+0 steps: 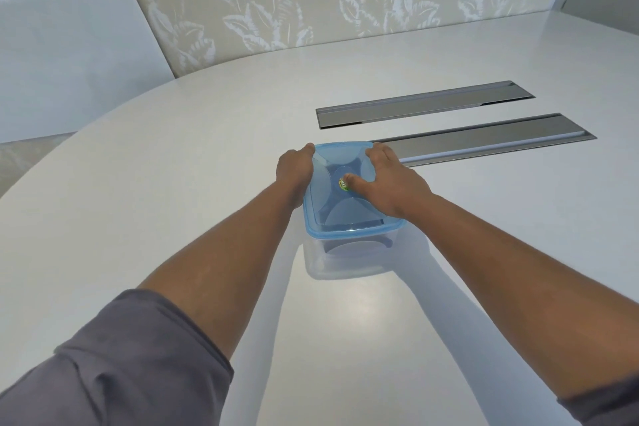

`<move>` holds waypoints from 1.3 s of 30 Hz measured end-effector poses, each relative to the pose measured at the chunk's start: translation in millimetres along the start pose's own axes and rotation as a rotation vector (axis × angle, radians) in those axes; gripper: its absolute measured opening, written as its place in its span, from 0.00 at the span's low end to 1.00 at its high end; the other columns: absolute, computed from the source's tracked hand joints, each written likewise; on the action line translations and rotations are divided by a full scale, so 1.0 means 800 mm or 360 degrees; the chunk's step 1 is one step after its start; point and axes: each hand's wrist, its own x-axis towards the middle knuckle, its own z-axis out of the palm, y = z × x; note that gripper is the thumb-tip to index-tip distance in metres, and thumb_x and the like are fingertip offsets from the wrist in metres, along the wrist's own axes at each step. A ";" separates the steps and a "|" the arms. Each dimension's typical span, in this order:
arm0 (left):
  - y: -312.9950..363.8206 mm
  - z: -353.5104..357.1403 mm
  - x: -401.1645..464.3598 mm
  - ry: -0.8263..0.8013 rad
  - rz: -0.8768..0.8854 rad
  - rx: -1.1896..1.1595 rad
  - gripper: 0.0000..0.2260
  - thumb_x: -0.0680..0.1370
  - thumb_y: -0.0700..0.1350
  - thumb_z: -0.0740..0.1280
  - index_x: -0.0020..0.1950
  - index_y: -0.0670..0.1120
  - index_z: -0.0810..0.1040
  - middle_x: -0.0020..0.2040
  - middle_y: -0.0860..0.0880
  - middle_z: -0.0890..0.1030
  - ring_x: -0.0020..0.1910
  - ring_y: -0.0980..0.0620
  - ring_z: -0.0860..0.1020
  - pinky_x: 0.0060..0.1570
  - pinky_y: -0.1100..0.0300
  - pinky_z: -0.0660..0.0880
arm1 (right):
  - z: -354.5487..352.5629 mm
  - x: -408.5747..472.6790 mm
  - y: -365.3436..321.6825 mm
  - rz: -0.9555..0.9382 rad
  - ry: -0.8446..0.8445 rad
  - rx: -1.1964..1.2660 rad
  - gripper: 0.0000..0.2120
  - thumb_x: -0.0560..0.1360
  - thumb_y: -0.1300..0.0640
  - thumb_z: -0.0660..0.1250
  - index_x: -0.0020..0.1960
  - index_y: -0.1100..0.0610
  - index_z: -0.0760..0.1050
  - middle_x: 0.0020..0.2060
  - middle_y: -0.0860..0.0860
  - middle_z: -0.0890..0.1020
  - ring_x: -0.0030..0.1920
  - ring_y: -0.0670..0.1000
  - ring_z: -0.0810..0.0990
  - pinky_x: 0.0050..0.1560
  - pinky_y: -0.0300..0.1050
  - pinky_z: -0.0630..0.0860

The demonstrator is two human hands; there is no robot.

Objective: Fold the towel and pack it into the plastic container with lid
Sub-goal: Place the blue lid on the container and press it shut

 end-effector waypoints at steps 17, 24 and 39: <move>-0.006 -0.005 -0.007 0.0417 0.0526 0.0530 0.12 0.77 0.57 0.68 0.44 0.48 0.74 0.42 0.54 0.78 0.41 0.51 0.77 0.38 0.56 0.69 | -0.002 -0.006 -0.003 0.0064 -0.0013 0.0162 0.49 0.67 0.23 0.59 0.80 0.49 0.57 0.81 0.41 0.53 0.71 0.56 0.72 0.60 0.58 0.71; -0.024 -0.008 -0.047 -0.0011 0.0451 0.0264 0.09 0.80 0.50 0.66 0.60 0.53 0.74 0.49 0.55 0.78 0.50 0.47 0.80 0.41 0.61 0.77 | -0.008 -0.013 -0.008 0.0136 -0.0003 0.0325 0.48 0.65 0.24 0.63 0.78 0.47 0.62 0.79 0.49 0.61 0.70 0.55 0.72 0.64 0.57 0.72; -0.068 -0.040 -0.110 -0.0236 0.0031 -0.0669 0.12 0.84 0.45 0.57 0.57 0.46 0.81 0.51 0.45 0.85 0.47 0.46 0.82 0.49 0.51 0.79 | 0.011 -0.061 -0.015 0.0575 -0.0032 0.1998 0.14 0.79 0.63 0.59 0.56 0.50 0.80 0.46 0.53 0.86 0.37 0.51 0.85 0.35 0.46 0.81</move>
